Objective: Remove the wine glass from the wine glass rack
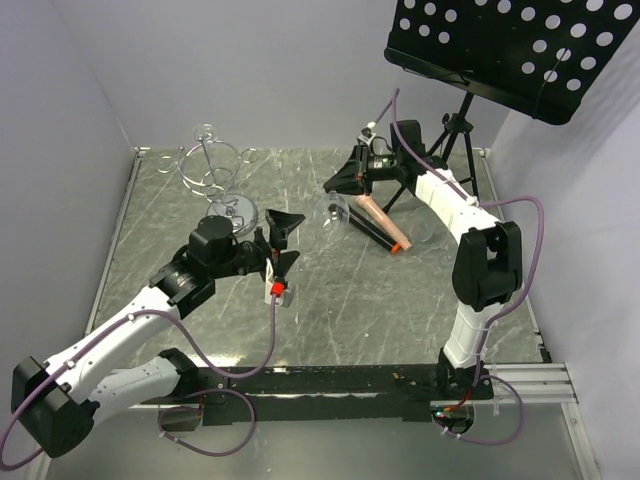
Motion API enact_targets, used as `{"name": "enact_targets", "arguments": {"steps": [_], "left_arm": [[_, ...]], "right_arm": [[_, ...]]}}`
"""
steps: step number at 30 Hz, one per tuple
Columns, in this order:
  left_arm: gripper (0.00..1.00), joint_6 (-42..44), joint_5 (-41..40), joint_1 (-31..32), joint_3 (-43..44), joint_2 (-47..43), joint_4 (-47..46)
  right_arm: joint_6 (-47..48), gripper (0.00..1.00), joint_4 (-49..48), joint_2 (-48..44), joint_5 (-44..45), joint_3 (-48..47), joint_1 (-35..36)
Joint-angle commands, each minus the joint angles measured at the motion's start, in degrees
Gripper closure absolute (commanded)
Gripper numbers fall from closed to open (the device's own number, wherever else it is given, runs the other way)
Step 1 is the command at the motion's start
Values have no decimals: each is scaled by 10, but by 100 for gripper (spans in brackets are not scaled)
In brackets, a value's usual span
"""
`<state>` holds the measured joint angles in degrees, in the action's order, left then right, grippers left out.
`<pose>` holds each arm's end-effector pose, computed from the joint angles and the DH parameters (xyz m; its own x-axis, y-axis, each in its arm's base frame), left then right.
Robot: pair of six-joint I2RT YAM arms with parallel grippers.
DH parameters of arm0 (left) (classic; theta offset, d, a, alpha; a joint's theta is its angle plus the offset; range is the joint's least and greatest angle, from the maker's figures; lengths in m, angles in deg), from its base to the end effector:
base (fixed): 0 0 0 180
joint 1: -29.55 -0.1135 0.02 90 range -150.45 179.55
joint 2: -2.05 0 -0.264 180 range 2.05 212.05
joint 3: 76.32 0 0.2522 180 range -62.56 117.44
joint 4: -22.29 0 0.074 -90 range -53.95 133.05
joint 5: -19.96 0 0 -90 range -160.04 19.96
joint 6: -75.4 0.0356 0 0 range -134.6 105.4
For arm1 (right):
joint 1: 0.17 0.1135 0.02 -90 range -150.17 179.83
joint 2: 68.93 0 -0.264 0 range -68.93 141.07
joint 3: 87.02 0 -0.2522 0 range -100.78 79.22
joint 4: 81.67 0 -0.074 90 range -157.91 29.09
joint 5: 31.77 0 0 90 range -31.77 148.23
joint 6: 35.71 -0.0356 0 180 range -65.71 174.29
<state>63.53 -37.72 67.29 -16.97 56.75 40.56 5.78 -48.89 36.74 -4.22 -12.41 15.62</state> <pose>0.1623 -0.1497 0.3249 0.8700 0.3724 -0.3231 0.3732 -0.0690 0.9252 0.3949 0.1445 0.3171 -0.9776 0.0836 -0.1929 -0.1639 0.2721 0.9482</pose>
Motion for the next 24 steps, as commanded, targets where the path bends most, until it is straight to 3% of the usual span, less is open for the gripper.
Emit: {"name": "enact_targets", "arguments": {"steps": [1, 13, 24], "left_arm": [[0, 33, 2, 4, 13, 0, -57], [0, 38, 10, 30, -59, 43, -196], [0, 20, 20, 31, -95, 106, -358]], "right_arm": [[-83, 100, -43, -30, -28, 22, 15], [-76, 100, -37, -35, -38, 51, 38], [-11, 100, 49, -12, -28, 4, 64]]}}
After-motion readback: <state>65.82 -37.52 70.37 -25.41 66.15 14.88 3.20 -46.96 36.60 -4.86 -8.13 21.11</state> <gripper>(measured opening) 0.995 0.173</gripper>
